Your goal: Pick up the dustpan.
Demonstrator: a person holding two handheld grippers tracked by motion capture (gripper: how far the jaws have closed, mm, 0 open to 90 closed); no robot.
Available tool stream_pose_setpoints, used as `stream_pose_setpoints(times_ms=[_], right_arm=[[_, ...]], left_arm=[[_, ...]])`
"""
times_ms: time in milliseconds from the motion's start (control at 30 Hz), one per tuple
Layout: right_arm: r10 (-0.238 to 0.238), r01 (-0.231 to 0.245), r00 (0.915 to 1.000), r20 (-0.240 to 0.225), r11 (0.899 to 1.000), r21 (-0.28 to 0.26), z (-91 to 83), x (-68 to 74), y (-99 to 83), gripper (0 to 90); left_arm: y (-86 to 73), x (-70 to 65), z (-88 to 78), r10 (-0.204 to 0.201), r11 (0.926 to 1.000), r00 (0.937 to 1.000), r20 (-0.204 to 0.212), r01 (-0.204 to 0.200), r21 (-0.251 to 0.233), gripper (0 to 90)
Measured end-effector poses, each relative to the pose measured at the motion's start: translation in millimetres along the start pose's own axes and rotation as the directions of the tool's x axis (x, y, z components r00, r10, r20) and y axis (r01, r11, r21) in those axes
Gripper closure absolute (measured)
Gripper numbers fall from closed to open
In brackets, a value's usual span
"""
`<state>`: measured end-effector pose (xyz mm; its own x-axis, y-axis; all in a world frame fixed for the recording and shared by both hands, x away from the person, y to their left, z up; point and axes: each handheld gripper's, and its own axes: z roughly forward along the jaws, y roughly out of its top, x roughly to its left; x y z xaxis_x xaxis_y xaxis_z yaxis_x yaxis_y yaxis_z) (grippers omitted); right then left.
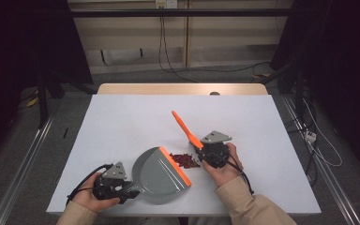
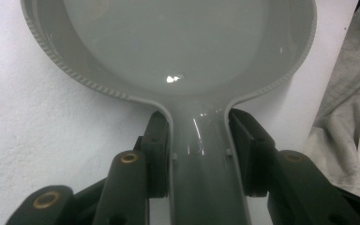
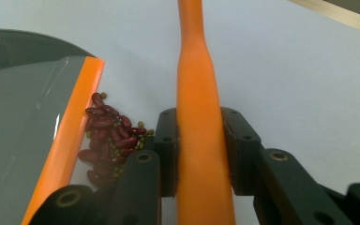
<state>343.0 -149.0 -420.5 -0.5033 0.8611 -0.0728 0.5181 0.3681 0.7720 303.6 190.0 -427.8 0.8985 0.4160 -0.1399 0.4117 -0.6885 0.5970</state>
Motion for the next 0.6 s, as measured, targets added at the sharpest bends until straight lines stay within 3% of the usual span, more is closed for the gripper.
stream_pose_setpoints(times_ms=[367, 467, 600], right_arm=[[0.008, -0.008, 0.9999, -0.008, 1.0, -0.001, 2.1, 13.9, 1.2, 70.5], [0.023, -0.023, 0.9995, -0.02, 1.0, -0.005, 2.0, 14.9, 1.5, 70.5], [0.047, -0.048, 0.9983, -0.034, 0.999, -0.011, 2.4, 19.7, 2.6, 70.5]], left_arm=[[1.6, -1.0, 1.3, -0.011, 0.9999, 0.9999, 0.004, 0.011, -0.002, 61.9], [2.1, -0.2, 1.5, 0.002, 1.0, 1.0, 0.004, -0.002, 0.002, 61.9], [2.3, -1.0, 2.3, -0.011, 0.9999, 0.9999, 0.005, 0.011, -0.006, 61.9]])
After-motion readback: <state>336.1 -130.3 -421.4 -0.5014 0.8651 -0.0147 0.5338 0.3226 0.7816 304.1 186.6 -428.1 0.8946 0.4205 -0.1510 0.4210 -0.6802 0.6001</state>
